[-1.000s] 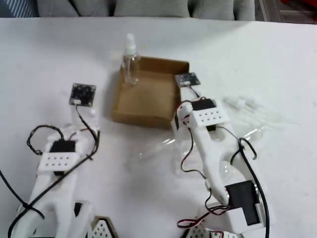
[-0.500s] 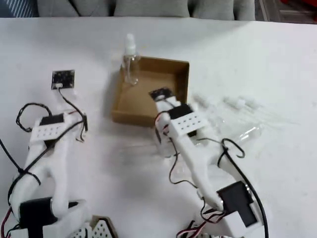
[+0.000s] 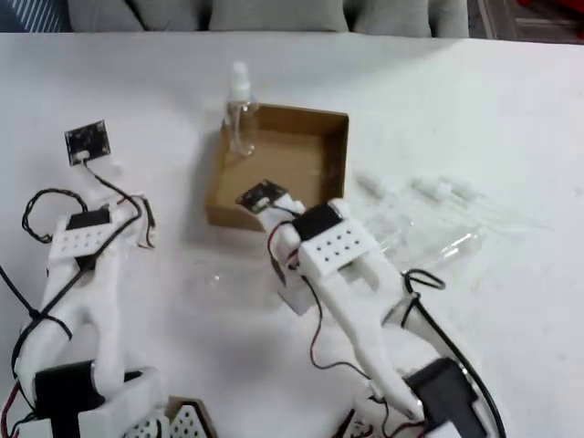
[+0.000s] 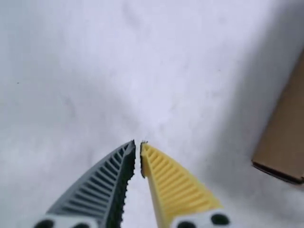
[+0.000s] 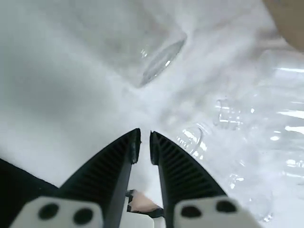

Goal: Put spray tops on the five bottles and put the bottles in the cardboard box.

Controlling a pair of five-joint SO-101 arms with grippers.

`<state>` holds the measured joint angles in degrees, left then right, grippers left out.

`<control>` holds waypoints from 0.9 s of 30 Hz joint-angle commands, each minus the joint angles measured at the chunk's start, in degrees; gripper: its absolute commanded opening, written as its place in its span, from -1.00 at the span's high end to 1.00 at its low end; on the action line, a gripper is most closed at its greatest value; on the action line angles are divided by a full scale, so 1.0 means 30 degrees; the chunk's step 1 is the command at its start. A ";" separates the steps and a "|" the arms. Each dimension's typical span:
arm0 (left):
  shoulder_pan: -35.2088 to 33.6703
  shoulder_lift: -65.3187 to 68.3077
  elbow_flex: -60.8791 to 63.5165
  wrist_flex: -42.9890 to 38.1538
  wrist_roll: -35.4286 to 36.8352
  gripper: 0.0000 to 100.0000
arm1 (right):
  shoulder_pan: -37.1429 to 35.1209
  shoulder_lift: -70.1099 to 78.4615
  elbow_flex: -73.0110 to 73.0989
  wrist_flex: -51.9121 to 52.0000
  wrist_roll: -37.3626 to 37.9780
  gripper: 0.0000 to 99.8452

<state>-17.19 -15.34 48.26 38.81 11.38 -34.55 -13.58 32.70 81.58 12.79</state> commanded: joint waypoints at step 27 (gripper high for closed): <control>-0.0044 -0.0190 -0.0908 0.3165 0.0147 0.95 | 0.3150 -0.6813 0.6183 -0.7429 0.3810 0.97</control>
<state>-17.19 -15.34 48.26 44.44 11.38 -27.25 -33.27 51.52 60.92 24.92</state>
